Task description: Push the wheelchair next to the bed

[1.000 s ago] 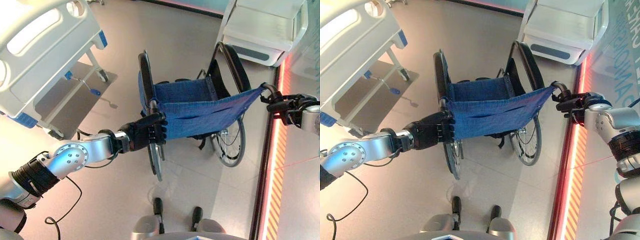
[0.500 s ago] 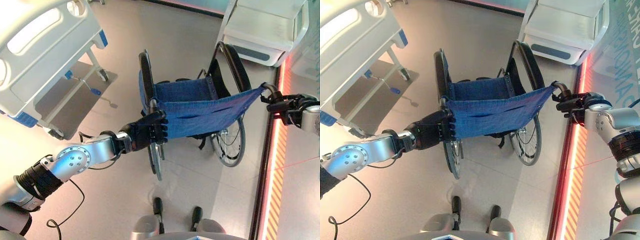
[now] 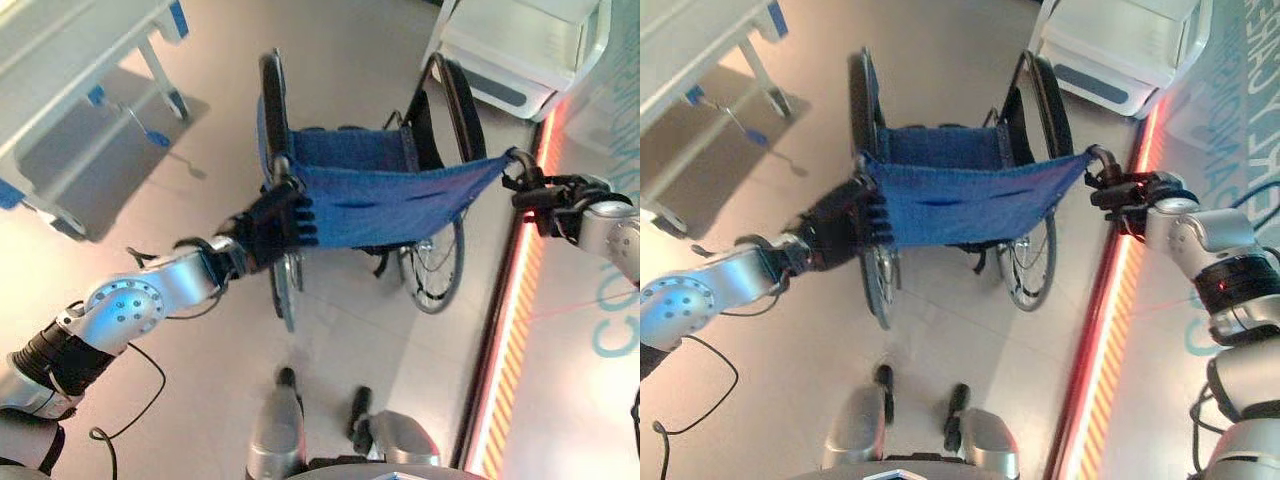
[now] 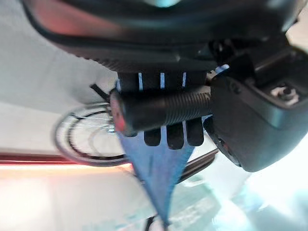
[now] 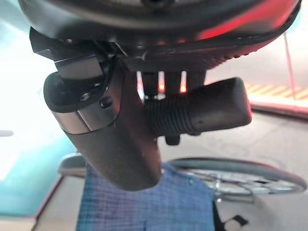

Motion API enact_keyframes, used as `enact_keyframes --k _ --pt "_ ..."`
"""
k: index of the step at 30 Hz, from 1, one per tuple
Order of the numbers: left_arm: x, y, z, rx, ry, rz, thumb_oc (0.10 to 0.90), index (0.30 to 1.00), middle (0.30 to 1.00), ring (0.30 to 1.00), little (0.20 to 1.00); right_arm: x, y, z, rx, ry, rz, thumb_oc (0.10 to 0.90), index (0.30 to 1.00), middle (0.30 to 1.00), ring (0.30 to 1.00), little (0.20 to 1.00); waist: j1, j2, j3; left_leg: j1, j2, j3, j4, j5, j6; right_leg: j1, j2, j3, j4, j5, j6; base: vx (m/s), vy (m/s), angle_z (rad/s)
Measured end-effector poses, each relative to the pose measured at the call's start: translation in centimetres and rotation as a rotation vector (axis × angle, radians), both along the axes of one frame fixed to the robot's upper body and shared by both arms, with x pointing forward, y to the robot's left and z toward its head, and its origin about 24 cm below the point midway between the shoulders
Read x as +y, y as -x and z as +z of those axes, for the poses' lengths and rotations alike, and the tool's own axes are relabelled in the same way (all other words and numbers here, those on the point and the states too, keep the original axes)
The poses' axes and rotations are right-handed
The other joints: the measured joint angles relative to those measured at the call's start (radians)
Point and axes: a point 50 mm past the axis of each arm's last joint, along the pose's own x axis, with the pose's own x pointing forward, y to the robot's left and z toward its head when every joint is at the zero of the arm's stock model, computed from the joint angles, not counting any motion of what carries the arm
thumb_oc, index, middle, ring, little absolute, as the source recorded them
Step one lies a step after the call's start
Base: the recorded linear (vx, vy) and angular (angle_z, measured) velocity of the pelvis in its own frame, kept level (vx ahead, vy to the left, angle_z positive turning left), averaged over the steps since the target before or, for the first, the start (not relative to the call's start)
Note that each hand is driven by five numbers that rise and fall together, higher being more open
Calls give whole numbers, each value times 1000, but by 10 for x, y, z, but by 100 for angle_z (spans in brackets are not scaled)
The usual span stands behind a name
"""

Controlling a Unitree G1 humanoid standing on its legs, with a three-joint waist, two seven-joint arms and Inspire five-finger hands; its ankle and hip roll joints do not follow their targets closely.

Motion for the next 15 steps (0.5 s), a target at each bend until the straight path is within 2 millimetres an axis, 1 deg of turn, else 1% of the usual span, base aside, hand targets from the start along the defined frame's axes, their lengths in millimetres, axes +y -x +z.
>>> enact_keyframes --k 1,2,3,4,5,6,7,8,9,10,11,12,13,14,15 --pt "1 0 2 5 14 9 400 300 300 300 300 1 1 4 -12 8 8 400 300 300 300 300 4 14 9 -6 -12 9 -74 -2 -9 0 13 22 3 -9 -5 550 175 -33" --pt "0 1 3 6 29 5 400 300 300 300 300 0 2 10 -30 17 13 400 300 300 300 300 10 35 22 -8 -27 22 -164 2 -15 1 28 43 10 -8 -15 477 150 -35" --pt "-1 1 4 7 33 1 400 300 300 300 300 0 2 13 -40 18 16 400 300 300 300 300 19 49 28 -9 -33 26 -210 10 -28 3 38 58 14 -9 -17 502 152 -60" --pt "-2 2 2 13 50 0 400 300 300 300 300 1 2 17 -55 12 23 400 300 300 300 300 36 70 30 -9 -41 18 -290 26 -52 3 53 96 15 -10 -19 509 164 -88" --pt "-1 6 -2 26 74 3 400 300 300 300 300 4 2 19 -69 15 35 400 300 300 300 300 49 87 34 -8 -42 2 -350 31 -58 10 56 124 14 -10 -19 583 195 -94" --pt "0 9 -6 38 81 1 400 300 300 300 300 4 2 19 -72 20 41 400 300 300 300 300 55 101 32 -12 -41 -5 -375 30 -58 22 56 136 7 -11 -18 558 203 -87" --pt "0 13 -12 60 86 -1 400 300 300 300 300 6 2 20 -74 42 59 400 300 300 300 300 59 118 32 -9 -41 -31 -394 30 -58 43 56 161 0 -20 -23 536 234 -73" --pt "0 18 -19 90 87 -7 400 300 300 300 300 6 5 18 -66 50 71 400 300 300 300 300 58 139 28 4 -33 -45 -384 30 -58 68 50 183 -9 -29 -16 390 183 -71" --pt "-2 22 -23 108 87 -15 400 300 300 300 300 4 6 18 -61 54 80 400 300 300 300 300 58 156 24 19 -29 -49 -377 26 -54 83 46 191 -8 -40 1 521 267 -66" --pt "-3 28 -31 145 87 -28 400 300 300 300 300 2 9 17 -44 69 87 400 300 300 300 300 54 189 11 51 -19 -42 -382 28 -27 100 46 190 16 -70 51 435 214 -46" --pt "-5 30 -33 153 98 -40 400 300 300 300 300 -2 12 18 -42 79 81 400 300 300 300 300 57 185 11 54 -43 -25 -358 30 -24 96 16 197 68 -109 53 690 354 -32" --pt "-7 30 -34 153 111 -46 400 300 300 300 300 -5 13 19 -40 85 74 400 300 300 300 300 57 181 10 57 -68 -16 -344 31 -24 65 5 171 202 -159 52 498 261 -16" --pt "-7 29 -33 150 117 -44 400 300 300 300 300 -5 12 20 -42 85 72 400 300 300 300 300 60 177 9 58 -81 -14 -337 31 -24 54 13 159 251 -180 47 509 288 -9" --pt "-7 26 -32 146 122 -39 400 300 300 300 300 -5 12 20 -42 82 68 400 300 300 300 300 64 158 -1 40 -108 6 -302 28 -20 62 17 134 272 -227 20 333 200 -11" --pt "-7 23 -32 144 126 -36 400 300 300 300 300 -5 12 21 -43 85 68 400 300 300 300 300 72 145 -6 27 -124 24 -272 28 -19 76 6 117 256 -275 13 484 291 -3"
